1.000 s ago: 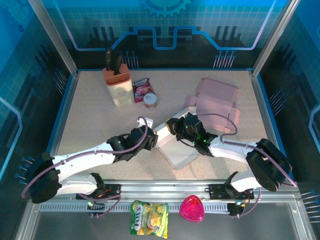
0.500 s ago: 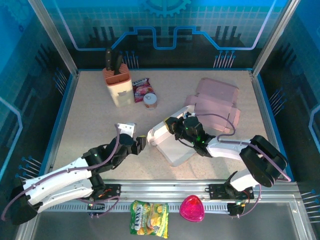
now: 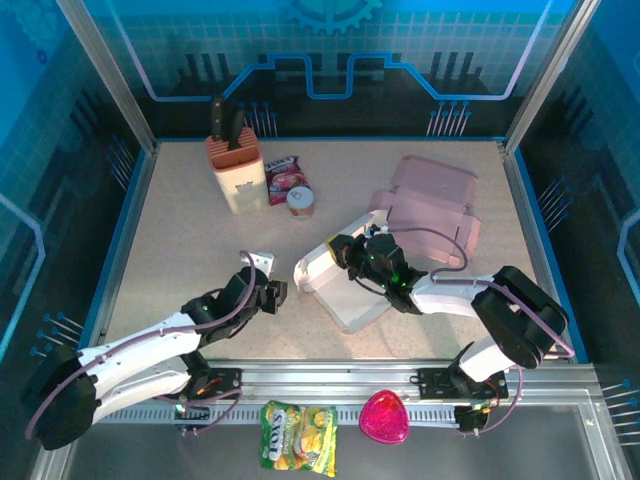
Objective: Fold the paper box
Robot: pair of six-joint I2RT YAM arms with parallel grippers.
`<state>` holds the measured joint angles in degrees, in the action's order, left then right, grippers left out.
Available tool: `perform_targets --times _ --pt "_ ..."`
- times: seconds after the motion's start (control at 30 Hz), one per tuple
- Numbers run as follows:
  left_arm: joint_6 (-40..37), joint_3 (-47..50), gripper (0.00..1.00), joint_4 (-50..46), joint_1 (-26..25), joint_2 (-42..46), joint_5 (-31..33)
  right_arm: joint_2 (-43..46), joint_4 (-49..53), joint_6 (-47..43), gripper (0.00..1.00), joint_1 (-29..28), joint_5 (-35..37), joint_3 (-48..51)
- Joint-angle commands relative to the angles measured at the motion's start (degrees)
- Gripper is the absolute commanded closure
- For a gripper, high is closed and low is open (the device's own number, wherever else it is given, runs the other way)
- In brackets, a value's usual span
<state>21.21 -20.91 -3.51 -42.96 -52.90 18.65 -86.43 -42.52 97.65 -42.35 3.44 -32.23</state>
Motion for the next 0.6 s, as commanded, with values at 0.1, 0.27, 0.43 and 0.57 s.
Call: perform_targets --times 0.1,0.27,0.43,0.57 --pt "-4.97 1.61 0.63 10.14 -0.08 -3.73 -5.39 -1.45 -1.99 -0.53 1.00 0.08 -0.89 0.15" --pt "-7.89 4.08 0.64 18.04 -1.43 -6.03 -5.85 -1.74 -2.96 -0.14 1.00 0.07 -0.90 0.46" --pt "-9.66 3.41 0.64 20.70 -1.44 -8.15 -6.63 -1.33 -2.83 -0.18 1.00 0.00 -0.82 0.67" --pt "-11.05 1.84 0.64 22.06 -1.47 -11.60 -7.07 -1.27 -3.09 -0.05 1.00 0.04 -0.90 0.70"
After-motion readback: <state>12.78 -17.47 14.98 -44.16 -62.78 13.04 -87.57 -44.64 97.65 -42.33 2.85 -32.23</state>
